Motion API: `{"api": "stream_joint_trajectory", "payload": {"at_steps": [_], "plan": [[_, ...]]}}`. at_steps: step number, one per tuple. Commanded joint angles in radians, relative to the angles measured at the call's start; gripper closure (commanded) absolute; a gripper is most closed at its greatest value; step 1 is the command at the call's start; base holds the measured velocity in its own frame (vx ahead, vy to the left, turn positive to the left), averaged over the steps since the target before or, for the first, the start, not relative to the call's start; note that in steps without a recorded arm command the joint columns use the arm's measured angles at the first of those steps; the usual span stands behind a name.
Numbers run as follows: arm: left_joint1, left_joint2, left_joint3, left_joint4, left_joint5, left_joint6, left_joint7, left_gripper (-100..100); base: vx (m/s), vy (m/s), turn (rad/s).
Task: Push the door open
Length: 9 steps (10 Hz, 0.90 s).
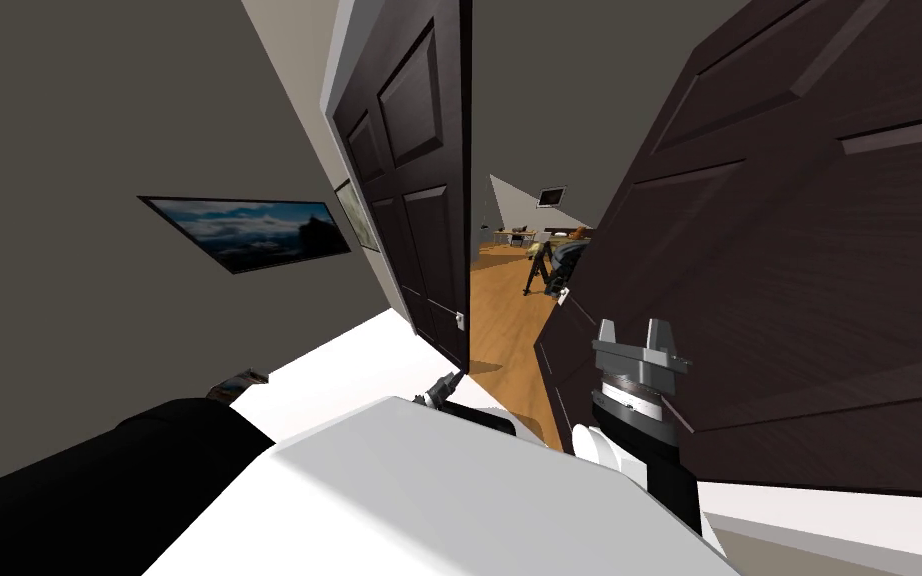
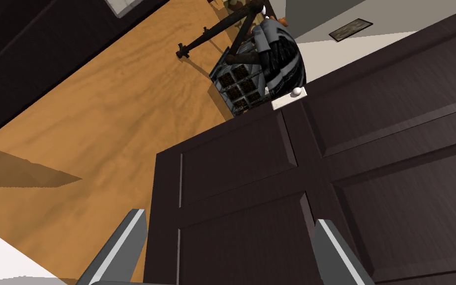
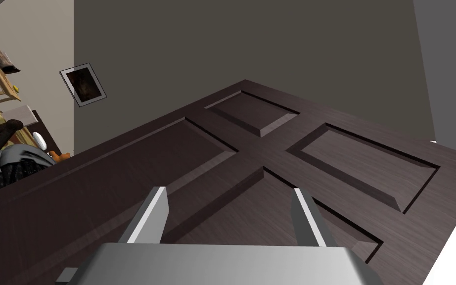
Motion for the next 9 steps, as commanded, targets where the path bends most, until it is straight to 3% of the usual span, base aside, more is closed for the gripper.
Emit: {"api": "stream_joint_trajectory", "payload": {"at_steps": [1, 9], "plan": [[0.002, 0.001, -0.004, 0.015, 0.045, 0.019, 0.007, -100, 0.041, 0.044, -0.029], [0.005, 0.004, -0.025, 0.116, 0.284, 0.138, 0.040, -100, 0.076, 0.074, -0.047]]}}
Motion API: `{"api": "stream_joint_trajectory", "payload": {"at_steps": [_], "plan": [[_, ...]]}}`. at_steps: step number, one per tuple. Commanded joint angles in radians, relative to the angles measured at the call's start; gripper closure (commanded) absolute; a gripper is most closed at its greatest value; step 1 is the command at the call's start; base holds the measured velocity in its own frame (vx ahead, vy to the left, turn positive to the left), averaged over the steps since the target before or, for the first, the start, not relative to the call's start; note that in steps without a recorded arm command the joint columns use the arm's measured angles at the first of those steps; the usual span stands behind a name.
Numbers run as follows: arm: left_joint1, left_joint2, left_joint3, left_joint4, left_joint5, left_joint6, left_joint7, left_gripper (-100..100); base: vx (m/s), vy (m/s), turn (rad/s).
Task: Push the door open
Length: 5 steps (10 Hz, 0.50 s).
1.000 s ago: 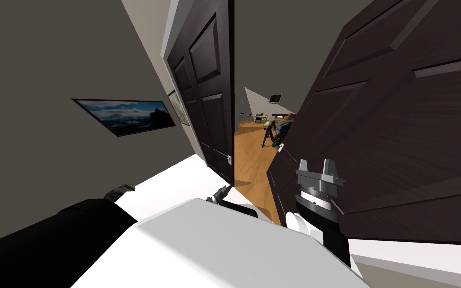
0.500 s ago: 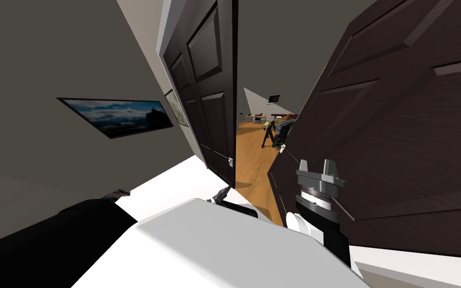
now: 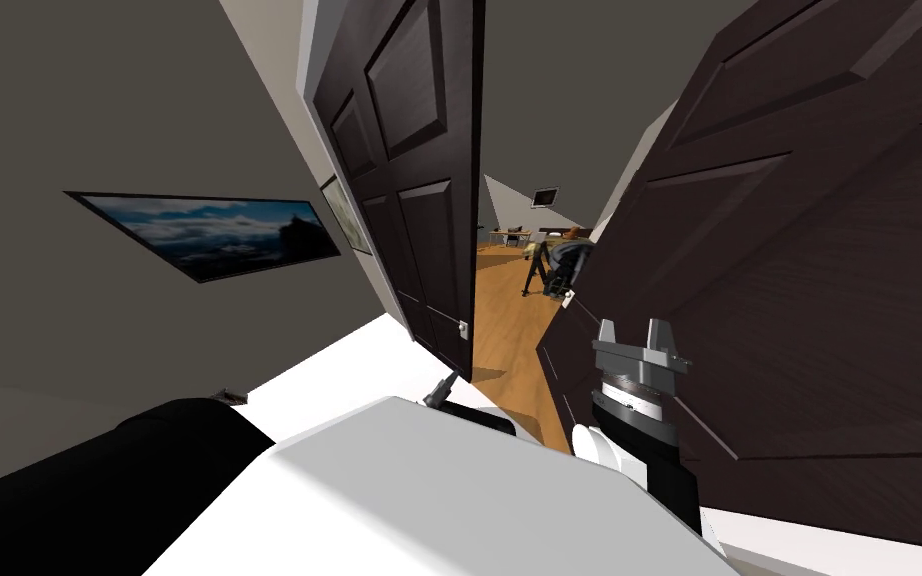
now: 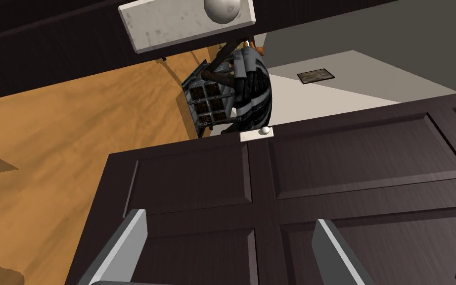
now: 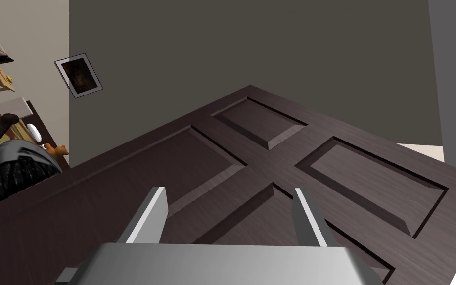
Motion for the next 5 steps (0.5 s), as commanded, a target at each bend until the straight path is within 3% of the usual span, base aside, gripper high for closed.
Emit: {"api": "stream_joint_trajectory", "payload": {"at_steps": [1, 5], "plan": [[0.000, 0.001, -0.004, 0.016, 0.041, 0.020, 0.007, -100, 0.077, 0.055, -0.038], [0.002, 0.002, -0.012, 0.056, 0.135, 0.067, 0.020, -100, 0.063, 0.063, -0.036]]}}
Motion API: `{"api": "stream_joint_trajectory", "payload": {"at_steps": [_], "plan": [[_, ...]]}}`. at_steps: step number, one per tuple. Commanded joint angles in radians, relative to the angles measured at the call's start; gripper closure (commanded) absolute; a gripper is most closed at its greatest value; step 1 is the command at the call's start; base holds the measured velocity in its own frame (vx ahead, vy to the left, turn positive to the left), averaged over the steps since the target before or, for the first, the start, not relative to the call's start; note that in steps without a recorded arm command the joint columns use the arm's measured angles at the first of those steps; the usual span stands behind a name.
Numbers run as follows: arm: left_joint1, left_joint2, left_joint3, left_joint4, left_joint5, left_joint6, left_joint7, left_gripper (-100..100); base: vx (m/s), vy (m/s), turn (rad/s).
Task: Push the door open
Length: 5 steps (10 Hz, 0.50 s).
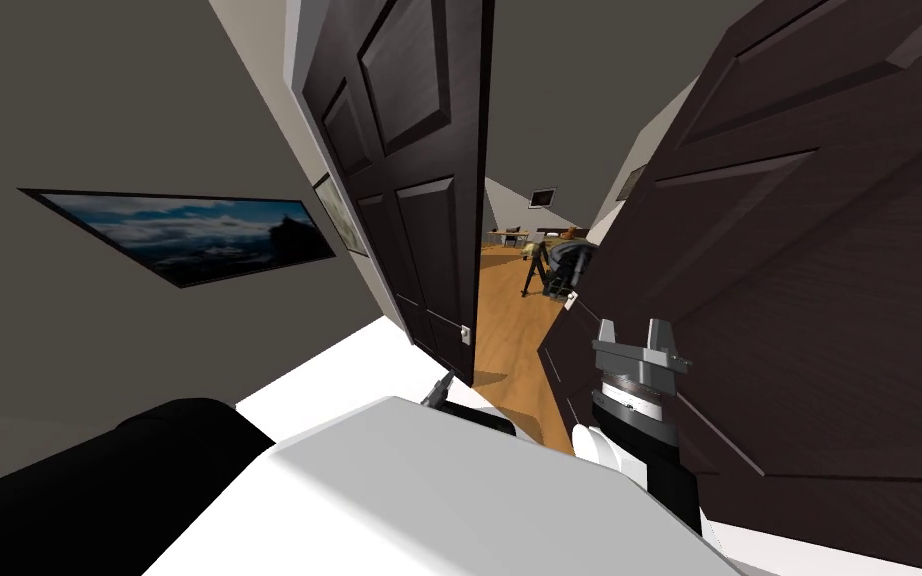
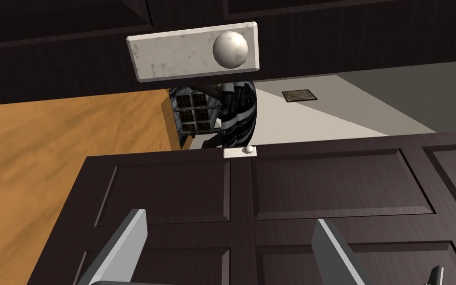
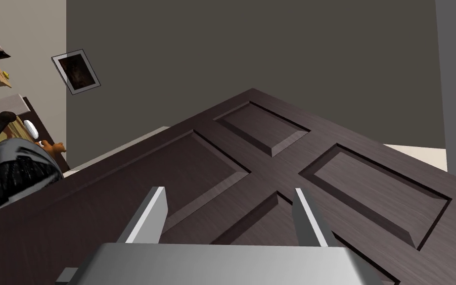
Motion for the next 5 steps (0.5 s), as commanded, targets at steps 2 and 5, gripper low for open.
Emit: {"api": "stream_joint_trajectory", "payload": {"at_steps": [2, 5], "plan": [[0.002, 0.000, -0.005, 0.020, 0.049, 0.026, 0.007, -100, 0.071, 0.065, -0.027], [0.003, 0.001, -0.010, 0.048, 0.115, 0.059, 0.016, -100, 0.077, 0.068, -0.034]]}}
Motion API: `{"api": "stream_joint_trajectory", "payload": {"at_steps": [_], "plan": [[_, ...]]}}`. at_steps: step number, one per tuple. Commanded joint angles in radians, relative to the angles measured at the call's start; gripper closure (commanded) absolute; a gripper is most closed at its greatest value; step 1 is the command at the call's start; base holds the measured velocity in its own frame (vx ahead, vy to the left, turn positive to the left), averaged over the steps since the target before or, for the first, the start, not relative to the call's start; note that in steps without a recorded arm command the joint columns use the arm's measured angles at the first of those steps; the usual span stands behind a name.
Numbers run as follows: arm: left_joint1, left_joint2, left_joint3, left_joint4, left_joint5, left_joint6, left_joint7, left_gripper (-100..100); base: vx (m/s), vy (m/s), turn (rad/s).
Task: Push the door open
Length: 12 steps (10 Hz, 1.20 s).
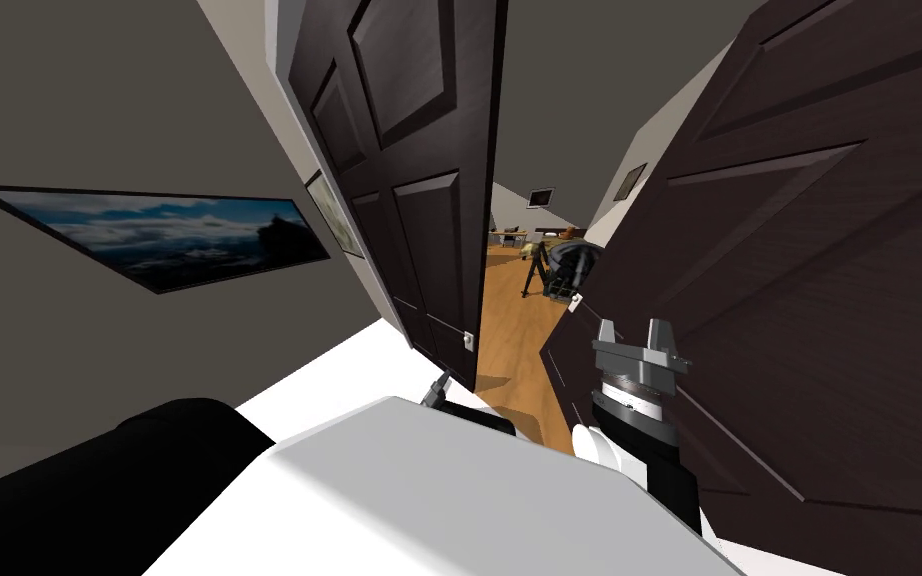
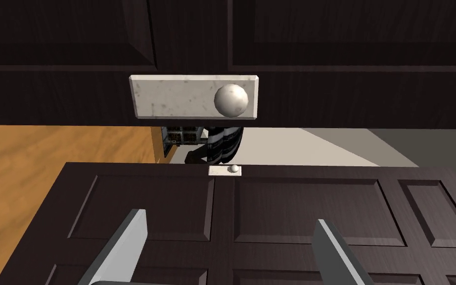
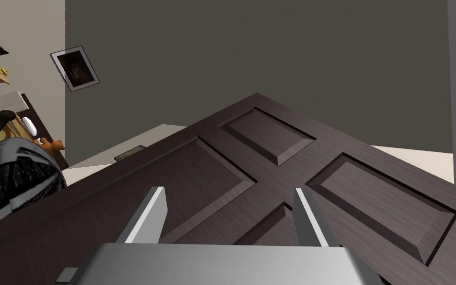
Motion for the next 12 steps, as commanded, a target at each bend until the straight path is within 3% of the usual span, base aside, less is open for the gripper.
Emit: {"api": "stream_joint_trajectory", "payload": {"at_steps": [1, 2, 3, 12], "plan": [[0.000, -0.001, -0.003, 0.014, 0.029, 0.016, 0.003, -100, 0.067, 0.052, -0.025], [0.000, -0.001, -0.005, 0.024, 0.053, 0.028, 0.006, -100, 0.073, 0.057, -0.031], [-0.001, -0.002, -0.004, 0.019, 0.038, 0.019, 0.003, -100, 0.033, 0.026, -0.008], [-0.045, -0.042, 0.012, 0.030, 0.022, -0.025, 0.009, -100, 0.180, -0.057, -0.017]]}}
